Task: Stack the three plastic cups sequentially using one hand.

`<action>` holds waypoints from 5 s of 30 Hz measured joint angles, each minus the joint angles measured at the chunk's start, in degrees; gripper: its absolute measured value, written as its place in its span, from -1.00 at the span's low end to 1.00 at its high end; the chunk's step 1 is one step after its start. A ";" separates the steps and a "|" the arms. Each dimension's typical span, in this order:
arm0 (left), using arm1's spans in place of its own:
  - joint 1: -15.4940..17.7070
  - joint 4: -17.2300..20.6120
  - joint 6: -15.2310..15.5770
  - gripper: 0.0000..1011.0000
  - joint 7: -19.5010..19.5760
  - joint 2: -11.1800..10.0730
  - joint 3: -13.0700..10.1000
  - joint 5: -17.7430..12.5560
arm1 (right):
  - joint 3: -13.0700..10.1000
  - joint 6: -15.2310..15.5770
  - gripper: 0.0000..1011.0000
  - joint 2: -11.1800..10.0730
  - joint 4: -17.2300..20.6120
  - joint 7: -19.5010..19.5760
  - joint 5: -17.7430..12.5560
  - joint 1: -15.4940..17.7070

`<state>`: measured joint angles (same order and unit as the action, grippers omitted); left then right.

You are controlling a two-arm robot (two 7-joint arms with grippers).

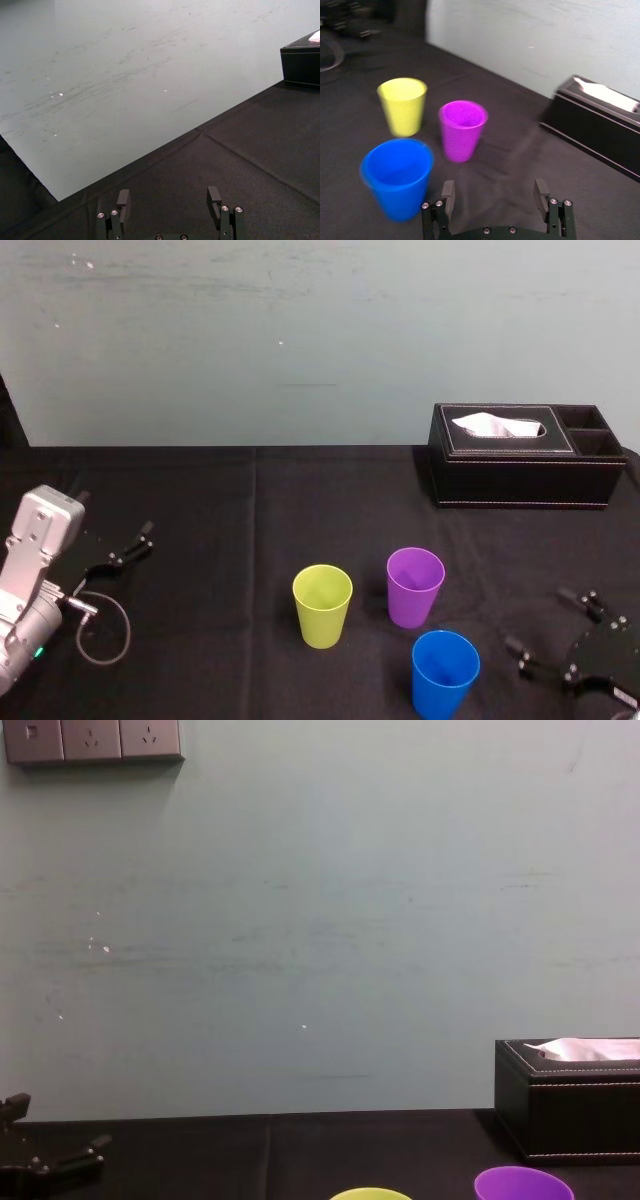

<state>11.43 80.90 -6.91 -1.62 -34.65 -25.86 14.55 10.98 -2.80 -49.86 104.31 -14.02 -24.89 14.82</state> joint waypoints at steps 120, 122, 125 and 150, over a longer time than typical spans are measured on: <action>0.00 0.00 0.00 0.98 0.00 0.00 0.00 0.00 | 7.12 2.27 0.43 12.35 -7.61 -17.15 3.27 -10.97; 0.00 0.00 0.00 0.98 0.00 0.00 0.00 0.00 | 7.19 3.37 0.43 12.28 -6.70 -17.47 2.77 -12.00; 0.00 0.00 0.00 0.98 0.00 0.01 0.00 0.00 | 7.45 4.59 0.43 12.29 -5.87 -17.74 2.24 -13.41; 0.00 0.00 0.00 0.98 0.00 0.00 0.00 0.00 | 18.18 13.41 0.43 19.90 -10.78 -17.83 2.37 -32.09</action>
<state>11.43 80.90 -6.91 -1.62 -34.64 -25.86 14.55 29.15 10.61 -29.96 93.53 -31.85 -22.52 -17.27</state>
